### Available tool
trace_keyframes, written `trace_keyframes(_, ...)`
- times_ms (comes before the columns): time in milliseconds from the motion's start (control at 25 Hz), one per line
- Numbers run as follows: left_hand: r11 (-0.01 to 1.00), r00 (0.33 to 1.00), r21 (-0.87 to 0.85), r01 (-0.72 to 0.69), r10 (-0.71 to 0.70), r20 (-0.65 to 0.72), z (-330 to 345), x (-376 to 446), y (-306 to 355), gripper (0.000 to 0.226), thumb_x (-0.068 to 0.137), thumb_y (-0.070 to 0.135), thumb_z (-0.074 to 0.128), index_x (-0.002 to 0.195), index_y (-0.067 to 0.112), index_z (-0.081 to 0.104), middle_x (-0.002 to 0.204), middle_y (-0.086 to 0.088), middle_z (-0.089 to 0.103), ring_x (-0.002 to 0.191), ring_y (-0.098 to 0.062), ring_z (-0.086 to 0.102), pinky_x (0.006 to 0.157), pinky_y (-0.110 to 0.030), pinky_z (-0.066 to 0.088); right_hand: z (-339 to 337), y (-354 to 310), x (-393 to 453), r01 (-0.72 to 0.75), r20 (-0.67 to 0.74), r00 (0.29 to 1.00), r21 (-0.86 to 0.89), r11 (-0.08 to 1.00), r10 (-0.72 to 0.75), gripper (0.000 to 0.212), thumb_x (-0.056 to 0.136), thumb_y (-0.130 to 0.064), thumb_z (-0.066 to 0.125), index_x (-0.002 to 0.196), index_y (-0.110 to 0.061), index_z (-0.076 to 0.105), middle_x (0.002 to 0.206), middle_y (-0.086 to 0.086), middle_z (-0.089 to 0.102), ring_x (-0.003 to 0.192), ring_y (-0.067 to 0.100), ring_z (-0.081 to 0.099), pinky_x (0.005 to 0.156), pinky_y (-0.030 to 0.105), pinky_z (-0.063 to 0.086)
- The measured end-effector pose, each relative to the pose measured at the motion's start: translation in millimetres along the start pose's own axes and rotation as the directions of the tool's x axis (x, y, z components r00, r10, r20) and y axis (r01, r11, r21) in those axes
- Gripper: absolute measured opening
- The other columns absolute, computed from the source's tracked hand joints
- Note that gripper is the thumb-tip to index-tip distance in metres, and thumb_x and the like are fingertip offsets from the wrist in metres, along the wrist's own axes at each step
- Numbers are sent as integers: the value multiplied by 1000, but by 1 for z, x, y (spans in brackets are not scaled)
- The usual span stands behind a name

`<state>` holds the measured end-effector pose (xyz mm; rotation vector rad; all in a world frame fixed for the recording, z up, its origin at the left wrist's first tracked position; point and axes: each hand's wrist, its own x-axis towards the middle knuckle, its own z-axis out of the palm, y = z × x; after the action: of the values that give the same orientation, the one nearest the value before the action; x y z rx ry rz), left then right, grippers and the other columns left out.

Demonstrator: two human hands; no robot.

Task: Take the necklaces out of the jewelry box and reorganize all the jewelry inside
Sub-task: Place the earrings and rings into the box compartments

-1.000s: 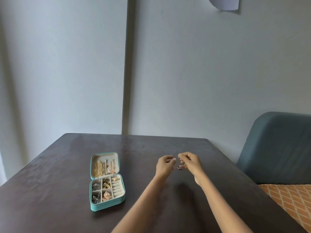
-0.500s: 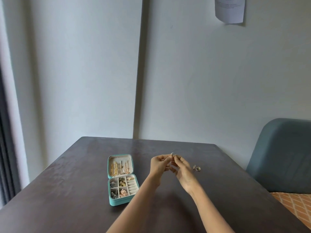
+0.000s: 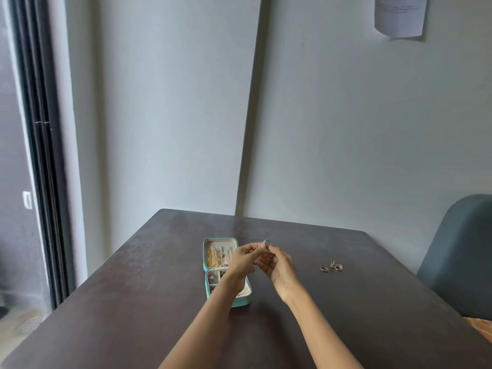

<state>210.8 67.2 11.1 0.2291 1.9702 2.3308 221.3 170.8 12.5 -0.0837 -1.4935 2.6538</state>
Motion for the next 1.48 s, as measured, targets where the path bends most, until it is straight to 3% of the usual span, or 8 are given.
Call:
trace_keyframes(240, 981, 991, 193, -31, 6, 131, -36, -2, 12, 16, 93, 12, 55, 78, 18, 60, 57, 11, 56, 46, 3, 44, 44, -10, 28, 12, 18, 0, 141, 48, 990, -271, 952, -133, 13, 89, -1, 53, 97, -10, 59, 81, 7, 63, 69, 15, 61, 58, 20, 53)
trace_keyframes(320, 953, 984, 297, -54, 1, 177, -46, -1, 14, 18, 94, 6, 53, 79, 16, 58, 65, 5, 51, 53, 2, 43, 48, -8, 32, 5, 13, 7, 270, 175, 962, -489, 829, -210, 33, 84, 5, 59, 110, -16, 60, 93, 0, 65, 84, 11, 63, 70, 17, 53)
trace_keyframes(480, 909, 978, 414, -48, -41, 203, -58, -3, 14, 18, 93, 9, 56, 76, 16, 57, 69, 3, 49, 60, -2, 43, 52, -8, 37, -1, 0, 9, 440, 424, 892, -736, 514, -157, 37, 79, 2, 67, 83, -35, 72, 90, -11, 72, 92, 8, 68, 86, 19, 51)
trace_keyframes(720, 859, 991, 510, -49, -20, 130, -71, -6, 7, 13, 82, 10, 70, 88, -1, 71, 70, 0, 62, 57, 2, 54, 60, -12, 44, 1, 13, 8, 471, 423, 881, -825, 313, -212, 16, 78, -10, 71, 86, -23, 77, 83, -10, 75, 74, -11, 64, 72, 9, 49)
trace_keyframes(840, 738, 997, 671, -72, 38, 65, -77, -6, 3, 20, 79, 18, 74, 95, 6, 74, 81, -6, 72, 70, -7, 61, 76, -28, 52, 6, 29, 8, 480, 420, 866, -851, 215, -270, 13, 78, -16, 72, 89, -21, 77, 83, -5, 73, 69, -8, 61, 64, 5, 43)
trace_keyframes(960, 535, 993, 844, -45, 120, -23, -74, -10, 2, 19, 79, 28, 71, 96, 21, 76, 92, -2, 74, 84, -13, 65, 73, -29, 47, 6, 42, 10, 483, 430, 844, -869, 106, -321, 10, 77, -22, 74, 86, -25, 76, 75, -1, 65, 70, 10, 58, 65, 26, 48)
trace_keyframes(1040, 453, 989, 890, -45, 147, -25, -69, -12, 1, 19, 79, 32, 69, 96, 25, 75, 96, 1, 73, 91, -16, 65, 72, -26, 42, 2, 43, 12, 508, 464, 828, -858, 73, -315, 4, 75, -19, 74, 79, -21, 74, 69, -3, 61, 71, 12, 52, 62, 31, 46)
trace_keyframes(1480, 259, 963, 960, -102, 268, 30, -69, -7, -6, 23, 82, 40, 63, 99, 30, 74, 104, 3, 70, 98, -18, 61, 82, -27, 36, -2, 37, 15, 438, 417, 897, -882, 173, -147, 7, 78, -16, 70, 80, -23, 71, 72, -13, 61, 66, 1, 55, 56, 8, 38)
